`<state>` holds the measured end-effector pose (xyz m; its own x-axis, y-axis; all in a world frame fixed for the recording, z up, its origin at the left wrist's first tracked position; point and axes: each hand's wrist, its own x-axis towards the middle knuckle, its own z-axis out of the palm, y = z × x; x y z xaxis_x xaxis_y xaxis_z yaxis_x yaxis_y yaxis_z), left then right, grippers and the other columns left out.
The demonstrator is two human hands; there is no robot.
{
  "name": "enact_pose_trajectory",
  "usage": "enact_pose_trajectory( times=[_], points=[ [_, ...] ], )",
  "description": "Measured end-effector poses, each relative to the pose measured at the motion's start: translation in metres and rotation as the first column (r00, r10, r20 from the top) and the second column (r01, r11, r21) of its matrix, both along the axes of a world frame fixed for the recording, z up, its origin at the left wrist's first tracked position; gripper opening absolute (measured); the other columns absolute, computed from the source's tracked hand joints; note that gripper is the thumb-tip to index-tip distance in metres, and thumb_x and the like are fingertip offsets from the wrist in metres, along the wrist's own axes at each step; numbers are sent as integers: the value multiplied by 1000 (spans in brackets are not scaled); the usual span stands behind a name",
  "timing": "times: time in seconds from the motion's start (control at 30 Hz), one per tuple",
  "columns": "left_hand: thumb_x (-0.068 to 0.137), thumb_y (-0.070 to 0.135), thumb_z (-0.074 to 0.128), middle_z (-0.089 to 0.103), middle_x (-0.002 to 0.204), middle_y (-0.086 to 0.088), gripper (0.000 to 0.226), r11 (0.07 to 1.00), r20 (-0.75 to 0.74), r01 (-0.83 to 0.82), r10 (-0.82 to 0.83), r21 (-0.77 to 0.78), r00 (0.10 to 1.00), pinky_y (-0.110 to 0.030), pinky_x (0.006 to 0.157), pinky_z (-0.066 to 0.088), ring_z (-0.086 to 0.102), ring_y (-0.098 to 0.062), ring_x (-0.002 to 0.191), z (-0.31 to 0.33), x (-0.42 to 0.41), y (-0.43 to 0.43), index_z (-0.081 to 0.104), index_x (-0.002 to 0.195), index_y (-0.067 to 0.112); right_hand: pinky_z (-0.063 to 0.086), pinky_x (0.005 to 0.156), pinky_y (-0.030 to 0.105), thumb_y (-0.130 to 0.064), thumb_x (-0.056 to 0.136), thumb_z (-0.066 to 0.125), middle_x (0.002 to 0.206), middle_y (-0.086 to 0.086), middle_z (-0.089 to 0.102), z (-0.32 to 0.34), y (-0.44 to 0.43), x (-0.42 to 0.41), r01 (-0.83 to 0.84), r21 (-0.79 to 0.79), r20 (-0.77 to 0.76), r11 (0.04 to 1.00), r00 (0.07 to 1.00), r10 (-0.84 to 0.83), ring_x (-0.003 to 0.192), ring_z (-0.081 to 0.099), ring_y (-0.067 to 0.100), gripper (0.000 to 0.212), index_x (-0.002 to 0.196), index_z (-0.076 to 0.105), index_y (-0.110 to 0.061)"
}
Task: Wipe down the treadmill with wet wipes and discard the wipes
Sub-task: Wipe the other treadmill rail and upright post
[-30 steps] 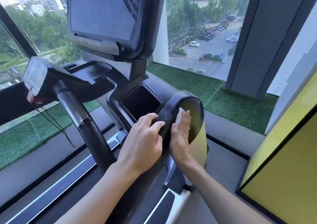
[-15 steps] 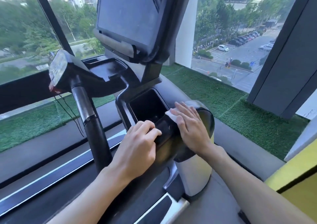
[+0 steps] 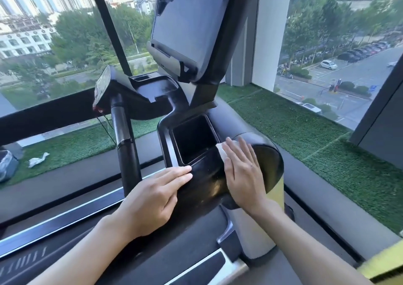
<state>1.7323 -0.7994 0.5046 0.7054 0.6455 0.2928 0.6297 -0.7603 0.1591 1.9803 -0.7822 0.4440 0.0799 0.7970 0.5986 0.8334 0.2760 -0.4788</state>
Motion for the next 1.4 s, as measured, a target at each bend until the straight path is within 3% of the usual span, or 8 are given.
enact_pose_trajectory(
  times=[0.17, 0.33, 0.53, 0.77, 0.93, 1.1, 1.3, 1.4],
  points=[
    [90, 6, 47, 51, 146, 5, 48, 1000, 7, 5, -5, 27, 1000, -33, 111, 40, 43, -10, 138, -2, 3, 1, 57, 136, 12, 21, 123, 41, -23, 105, 38, 158, 2, 37, -20, -37, -34, -215, 73, 206, 974, 959, 196, 152, 21, 21, 44, 147, 47, -13],
    [90, 9, 45, 50, 146, 6, 47, 998, -17, 6, -5, 59, 1000, -31, 112, 39, 42, -11, 139, -5, 1, 2, 56, 136, 13, 4, 124, 42, -38, 105, 17, 166, 2, 1, -31, -16, -36, 122, -105, -208, 987, 968, -141, 154, -7, 14, 58, 157, 7, -15],
    [88, 7, 51, 51, 145, 6, 48, 998, -10, 9, -8, 62, 1000, -29, 111, 40, 42, -10, 138, -7, 1, 4, 56, 136, 13, -6, 124, 36, -51, 105, 12, 165, 7, -18, -67, -62, -99, 80, -122, -165, 989, 981, -100, 153, -13, 23, 68, 156, -18, -17],
    [88, 9, 48, 53, 143, 2, 48, 998, -10, 16, -16, 69, 1000, -33, 109, 43, 45, -14, 136, -9, 1, 7, 57, 135, 11, -10, 123, 32, -58, 92, 16, 160, -12, -31, -36, -45, -117, 15, -341, -738, 940, 615, -277, 143, -28, -5, 77, 151, -22, -27],
    [85, 12, 44, 56, 141, 0, 50, 997, -20, 12, -11, 79, 1000, -37, 106, 46, 48, -17, 133, -8, 2, 6, 59, 133, 9, 4, 125, 37, -61, 101, 18, 161, -18, -24, -36, -63, -131, -155, -378, -864, 913, 413, -288, 149, -6, 0, 68, 150, -25, -40],
    [85, 13, 43, 57, 139, 0, 49, 996, -19, 11, -9, 86, 1000, -37, 106, 46, 49, -17, 132, -7, 2, 6, 60, 131, 10, 27, 121, 45, -92, 69, 32, 161, -8, 28, -57, -30, -117, -231, -454, -890, 861, 65, -452, 145, 33, 16, 108, 157, 15, -31],
    [86, 14, 42, 57, 138, 1, 48, 996, 1, 9, -9, 90, 1000, -31, 110, 41, 49, -16, 131, -7, 3, 6, 60, 131, 10, 32, 117, 35, -68, 97, 21, 148, -7, 50, -72, -27, -105, -316, -330, -905, 890, -161, -393, 133, 47, 10, 67, 148, 42, -29],
    [86, 13, 43, 57, 138, 1, 48, 996, 15, 11, -13, 93, 1000, -29, 110, 39, 49, -16, 131, -5, 3, 3, 60, 130, 10, 51, 90, 28, -46, 104, 26, 95, -5, 72, -64, -34, -99, -285, -338, -896, 897, -194, -400, 89, 64, 11, 42, 108, 59, -20]
  ],
)
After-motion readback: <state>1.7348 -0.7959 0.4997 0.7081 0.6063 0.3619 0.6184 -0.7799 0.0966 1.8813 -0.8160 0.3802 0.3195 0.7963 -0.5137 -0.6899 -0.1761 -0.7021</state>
